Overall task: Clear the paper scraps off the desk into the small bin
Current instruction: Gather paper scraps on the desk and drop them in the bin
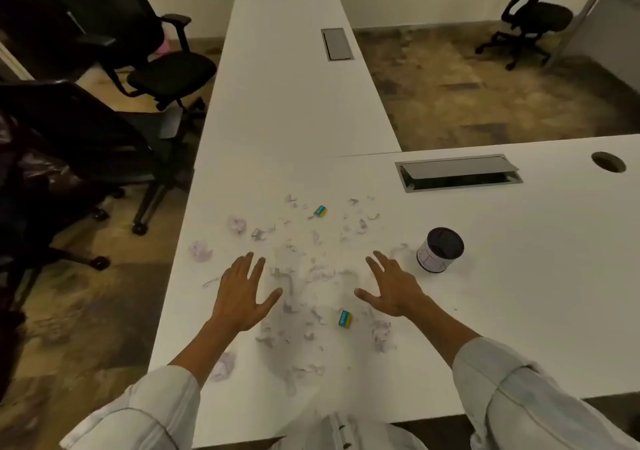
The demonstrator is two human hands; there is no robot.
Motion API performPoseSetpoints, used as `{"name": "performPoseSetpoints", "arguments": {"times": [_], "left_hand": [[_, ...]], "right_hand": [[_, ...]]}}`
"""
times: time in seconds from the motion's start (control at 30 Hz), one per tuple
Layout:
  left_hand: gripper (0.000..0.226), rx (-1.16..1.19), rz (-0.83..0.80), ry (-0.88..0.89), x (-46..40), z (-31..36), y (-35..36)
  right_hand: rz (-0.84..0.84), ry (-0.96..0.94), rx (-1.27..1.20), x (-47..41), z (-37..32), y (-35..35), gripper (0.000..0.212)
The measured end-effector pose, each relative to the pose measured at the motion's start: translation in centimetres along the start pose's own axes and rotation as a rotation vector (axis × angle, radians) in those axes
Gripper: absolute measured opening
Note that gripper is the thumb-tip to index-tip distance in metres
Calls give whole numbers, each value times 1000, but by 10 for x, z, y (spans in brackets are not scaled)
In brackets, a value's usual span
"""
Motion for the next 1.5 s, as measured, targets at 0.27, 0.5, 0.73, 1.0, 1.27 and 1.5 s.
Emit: {"name": "performPoseSetpoints", "arguments": {"times": [0.27, 0.5, 0.73, 1.0, 1.27, 1.5], "left_hand": [[95, -214, -278, -312, 55, -10, 29], [120, -197, -559, -555, 77, -19, 28], [78, -29, -507, -575, 92, -16, 47], [21, -1, -371, -524, 100, 1, 53], [12, 84, -324, -510, 72, 37, 36], [23, 357, -155, -221, -7, 159, 10]], "right_hand": [[-205, -2, 134, 28, 9, 33, 124], [-285, -39, 164, 25, -7, 50, 104], [-270, -151, 194, 16, -21, 53, 85], [-262, -358, 349, 16, -31, 63, 59], [-104, -191, 80, 18, -24, 63, 28], [358, 220, -575, 28, 40, 35, 20]]}}
Point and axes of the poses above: each hand's wrist, its own x-axis away from the middle knuckle, its own y-axis out of the palm, z = x × y, the point moved 1 cm from there along -x, towards the middle knuckle, and after that the axes turned 2 degrees about x, right-handed, at the moved point
